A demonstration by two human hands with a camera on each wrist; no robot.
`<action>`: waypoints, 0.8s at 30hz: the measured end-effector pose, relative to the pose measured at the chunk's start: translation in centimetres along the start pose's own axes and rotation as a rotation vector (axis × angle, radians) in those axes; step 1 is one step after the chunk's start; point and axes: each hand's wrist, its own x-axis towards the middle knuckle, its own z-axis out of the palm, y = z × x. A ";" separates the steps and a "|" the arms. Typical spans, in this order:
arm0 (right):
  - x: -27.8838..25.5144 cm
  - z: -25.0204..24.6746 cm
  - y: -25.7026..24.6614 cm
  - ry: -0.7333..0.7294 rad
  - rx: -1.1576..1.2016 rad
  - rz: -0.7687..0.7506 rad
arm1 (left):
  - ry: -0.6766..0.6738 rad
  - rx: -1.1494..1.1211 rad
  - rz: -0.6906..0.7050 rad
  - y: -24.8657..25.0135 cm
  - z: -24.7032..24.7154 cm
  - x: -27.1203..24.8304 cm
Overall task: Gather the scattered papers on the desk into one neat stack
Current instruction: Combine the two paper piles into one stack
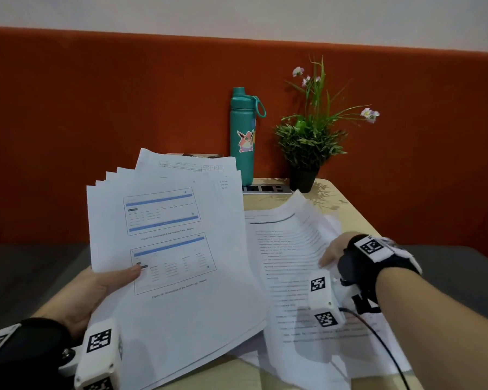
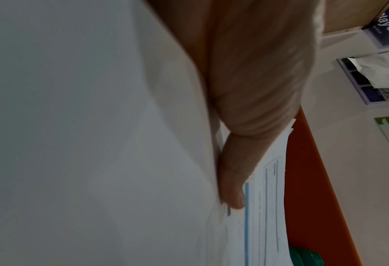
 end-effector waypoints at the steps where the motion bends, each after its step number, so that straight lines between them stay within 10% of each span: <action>1: -0.6 -0.8 -0.2 0.036 -0.012 -0.002 | 0.006 -0.004 0.010 0.1 0.1 0.0; 19: -13.4 -17.4 -5.2 0.841 0.292 -0.560 | 0.109 -0.027 0.120 0.2 4.1 2.7; 24: -12.8 -19.4 -5.7 0.630 0.412 -0.505 | 0.067 -0.020 0.182 0.3 5.2 2.9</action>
